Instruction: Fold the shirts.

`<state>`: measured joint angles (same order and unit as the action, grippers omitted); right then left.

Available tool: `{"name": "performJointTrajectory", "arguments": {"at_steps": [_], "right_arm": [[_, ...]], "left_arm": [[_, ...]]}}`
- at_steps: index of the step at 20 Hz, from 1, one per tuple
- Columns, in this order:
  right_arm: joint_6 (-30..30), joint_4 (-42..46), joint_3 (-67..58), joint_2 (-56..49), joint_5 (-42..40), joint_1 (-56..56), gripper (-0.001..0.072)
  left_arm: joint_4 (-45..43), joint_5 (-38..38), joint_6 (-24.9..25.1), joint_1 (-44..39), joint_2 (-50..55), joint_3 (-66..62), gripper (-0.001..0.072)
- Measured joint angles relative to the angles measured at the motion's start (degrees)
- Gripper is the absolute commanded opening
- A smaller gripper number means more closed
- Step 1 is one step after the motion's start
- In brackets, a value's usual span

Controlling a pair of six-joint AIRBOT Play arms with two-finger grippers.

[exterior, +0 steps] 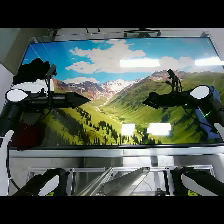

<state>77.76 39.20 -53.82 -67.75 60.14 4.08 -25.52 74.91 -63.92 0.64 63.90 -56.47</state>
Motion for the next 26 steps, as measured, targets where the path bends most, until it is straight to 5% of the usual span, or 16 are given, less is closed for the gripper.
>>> {"name": "performJointTrajectory", "arguments": {"at_steps": [6, 7, 9, 10, 15, 22, 26], "right_arm": [[0.0, 0.02, 0.0, -1.64, 0.02, 0.0, 0.0022], [0.0, 0.02, 0.0, -1.73, 0.04, 0.0, 0.0022], [0.0, 0.04, 0.0, -1.86, 0.2, 0.0, 0.0021], [0.0, 0.04, 0.0, -1.9, 0.2, 0.0, 0.0021], [0.0, -0.94, 0.0, -1.99, 0.15, 0.0, 0.0022], [0.0, -4.74, 0.0, -2.36, -0.09, 0.0, 0.0022], [0.0, -5.6, 0.0, -2.36, -0.02, 0.02, 0.0022]], "left_arm": [[-0.11, 0.04, 0.0, 1.09, 0.0, -0.33, 0.0012], [-0.81, -0.13, 0.02, 2.23, 0.0, -1.09, 0.0069], [-3.26, -1.53, 0.04, 5.55, 0.0, -3.78, 0.0604], [-5.51, -2.91, 0.02, 7.74, 0.13, -5.88, 0.0713], [-22.91, -11.5, -1.6, 18.71, 8.76, -23.34, 0.0719], [-42.32, -18.32, -3.17, 25.51, 42.01, -55.76, 0.0718], [-50.99, -28.85, -6.16, 26.18, 54.23, -59.58, 0.0706]]}}
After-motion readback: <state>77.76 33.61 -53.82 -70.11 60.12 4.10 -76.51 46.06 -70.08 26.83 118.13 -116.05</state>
